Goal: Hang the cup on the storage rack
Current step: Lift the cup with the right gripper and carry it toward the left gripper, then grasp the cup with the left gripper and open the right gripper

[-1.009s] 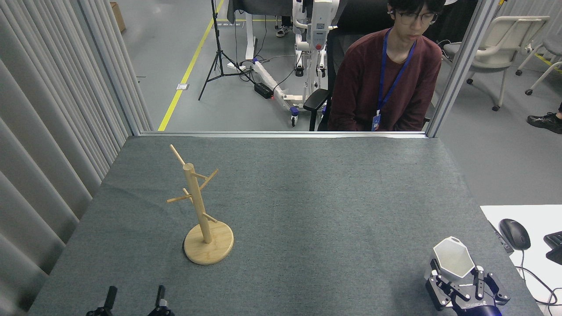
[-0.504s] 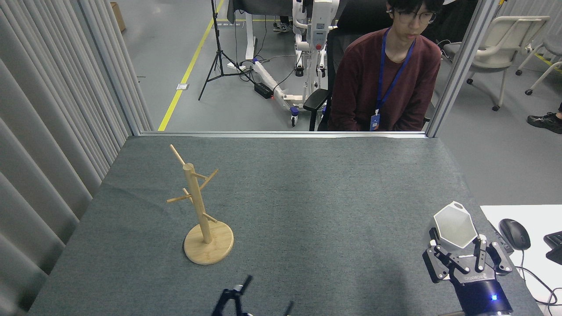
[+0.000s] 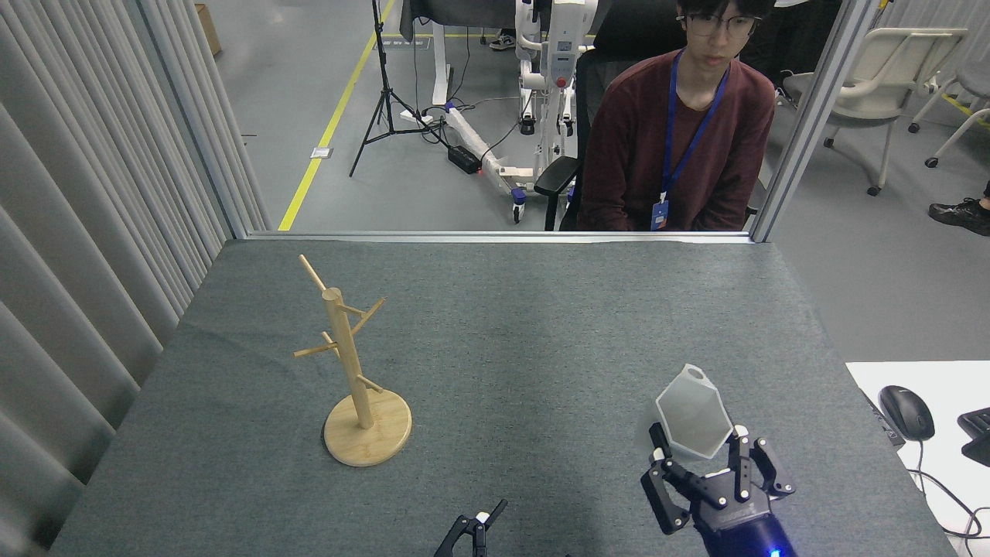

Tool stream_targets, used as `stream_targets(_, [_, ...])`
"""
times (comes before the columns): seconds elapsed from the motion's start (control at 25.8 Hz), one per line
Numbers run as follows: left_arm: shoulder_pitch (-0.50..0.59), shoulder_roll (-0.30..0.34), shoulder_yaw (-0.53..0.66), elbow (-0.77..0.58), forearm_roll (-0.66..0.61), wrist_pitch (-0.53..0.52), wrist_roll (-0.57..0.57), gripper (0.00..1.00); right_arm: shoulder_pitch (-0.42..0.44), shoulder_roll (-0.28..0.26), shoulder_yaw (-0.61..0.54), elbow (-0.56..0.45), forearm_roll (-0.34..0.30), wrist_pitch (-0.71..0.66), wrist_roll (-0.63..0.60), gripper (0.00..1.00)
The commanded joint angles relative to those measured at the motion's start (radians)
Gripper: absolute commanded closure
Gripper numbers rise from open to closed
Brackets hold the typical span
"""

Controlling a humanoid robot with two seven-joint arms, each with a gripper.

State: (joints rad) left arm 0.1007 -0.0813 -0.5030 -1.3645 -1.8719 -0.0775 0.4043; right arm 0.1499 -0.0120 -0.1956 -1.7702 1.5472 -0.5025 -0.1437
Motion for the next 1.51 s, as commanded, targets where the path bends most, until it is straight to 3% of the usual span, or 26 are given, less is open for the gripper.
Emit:
stream_targets(0.0, [-0.001, 0.0, 0.027, 0.001, 0.004, 0.008, -0.004, 0.01, 0.043, 0.053, 0.018, -0.023, -0.004, -0.021, 0.019, 0.35])
stream_targets(0.31, [-0.004, -0.002, 0.029, -0.004, 0.007, 0.047, -0.005, 0.01, 0.05, 0.052, 0.286, -0.018, 0.011, 0.117, 0.032, 0.36])
stream_targets(0.5, [-0.009, -0.002, 0.032, -0.008, 0.007, 0.054, -0.005, 0.01, 0.062, 0.046, 0.407, -0.014, 0.071, 0.153, 0.039, 0.36])
stream_targets(0.89, [-0.021, -0.005, 0.095, -0.007, 0.008, 0.053, -0.007, 0.01, 0.116, 0.018, 0.423, 0.005, 0.083, 0.15, 0.038, 0.36])
stream_targets(1.12, [-0.029, -0.003, 0.095, -0.016, 0.011, 0.053, -0.007, 0.01, 0.116, 0.018, 0.475, 0.023, 0.126, 0.165, 0.038, 0.36])
stream_targets(1.47, [-0.029, -0.003, 0.095, -0.025, 0.011, 0.05, -0.007, 0.01, 0.103, 0.026, 0.475, 0.032, 0.129, 0.171, 0.038, 0.36])
